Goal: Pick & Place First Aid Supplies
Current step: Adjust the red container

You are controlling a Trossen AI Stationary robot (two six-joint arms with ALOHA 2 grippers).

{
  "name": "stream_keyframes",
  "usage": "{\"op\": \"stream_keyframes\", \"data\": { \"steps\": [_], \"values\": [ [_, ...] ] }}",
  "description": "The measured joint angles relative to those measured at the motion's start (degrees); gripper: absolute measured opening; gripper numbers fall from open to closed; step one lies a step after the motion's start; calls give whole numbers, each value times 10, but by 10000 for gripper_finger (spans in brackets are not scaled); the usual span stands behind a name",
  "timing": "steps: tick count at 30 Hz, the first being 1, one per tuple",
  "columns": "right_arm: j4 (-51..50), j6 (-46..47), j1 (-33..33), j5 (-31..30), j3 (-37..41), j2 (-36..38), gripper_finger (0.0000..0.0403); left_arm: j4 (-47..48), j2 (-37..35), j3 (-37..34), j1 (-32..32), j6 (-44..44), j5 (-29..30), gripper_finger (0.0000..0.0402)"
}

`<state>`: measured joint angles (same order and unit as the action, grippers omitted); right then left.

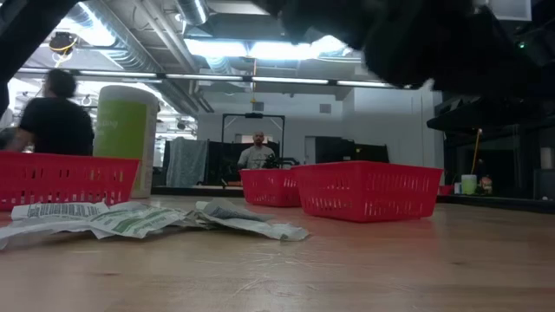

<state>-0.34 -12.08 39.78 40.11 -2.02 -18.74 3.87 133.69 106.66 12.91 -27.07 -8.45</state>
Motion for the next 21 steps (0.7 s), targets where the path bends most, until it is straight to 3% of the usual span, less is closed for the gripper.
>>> {"op": "stream_keyframes", "data": {
  "steps": [8,16,18,21],
  "values": [
    [0,0,0,0,0,0,126,-157,-136,-221,1,15,63,2],
    [0,-20,0,-1,0,0,126,-209,-296,-429,16,30,161,2],
    [3,-71,0,-16,0,0,126,-210,-330,-471,14,48,175,2],
    [0,-72,0,-49,0,0,126,-241,-379,-527,12,69,198,1]
  ]
}}
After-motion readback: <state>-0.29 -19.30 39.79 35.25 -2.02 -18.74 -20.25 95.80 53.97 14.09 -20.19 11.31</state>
